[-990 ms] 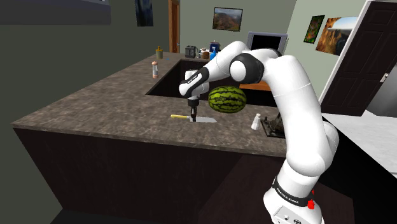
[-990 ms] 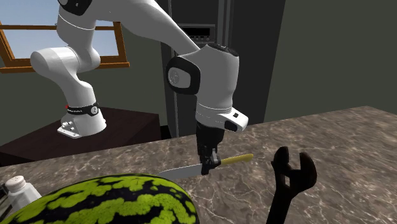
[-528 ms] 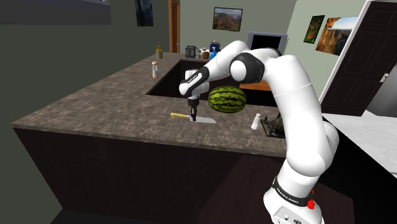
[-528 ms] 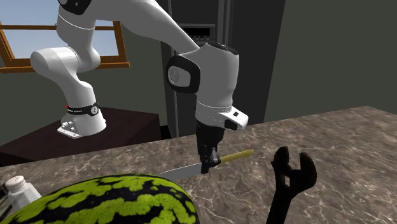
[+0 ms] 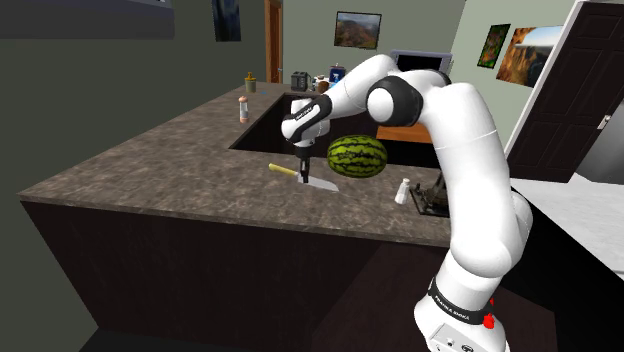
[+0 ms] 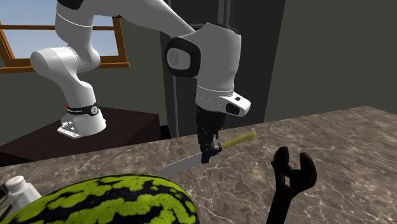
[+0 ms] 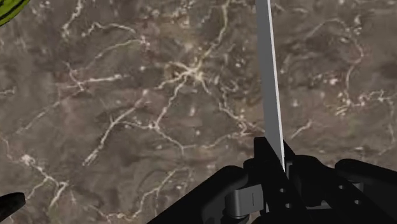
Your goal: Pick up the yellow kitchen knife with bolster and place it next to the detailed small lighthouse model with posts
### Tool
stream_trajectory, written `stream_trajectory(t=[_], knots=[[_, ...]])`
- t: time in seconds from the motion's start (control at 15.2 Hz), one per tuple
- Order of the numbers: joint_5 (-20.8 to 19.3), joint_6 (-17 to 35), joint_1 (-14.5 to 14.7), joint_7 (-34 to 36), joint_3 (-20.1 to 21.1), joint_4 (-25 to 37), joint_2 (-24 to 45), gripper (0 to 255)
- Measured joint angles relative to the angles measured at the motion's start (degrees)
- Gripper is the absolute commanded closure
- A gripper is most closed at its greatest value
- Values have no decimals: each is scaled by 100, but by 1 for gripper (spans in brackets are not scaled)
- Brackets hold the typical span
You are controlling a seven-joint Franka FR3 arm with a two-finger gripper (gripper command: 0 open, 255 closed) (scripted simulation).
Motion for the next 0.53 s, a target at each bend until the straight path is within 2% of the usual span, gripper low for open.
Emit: stream_trajectory(t=[0.53], knots=[[-51, -427, 20, 2, -37, 90, -342, 255]])
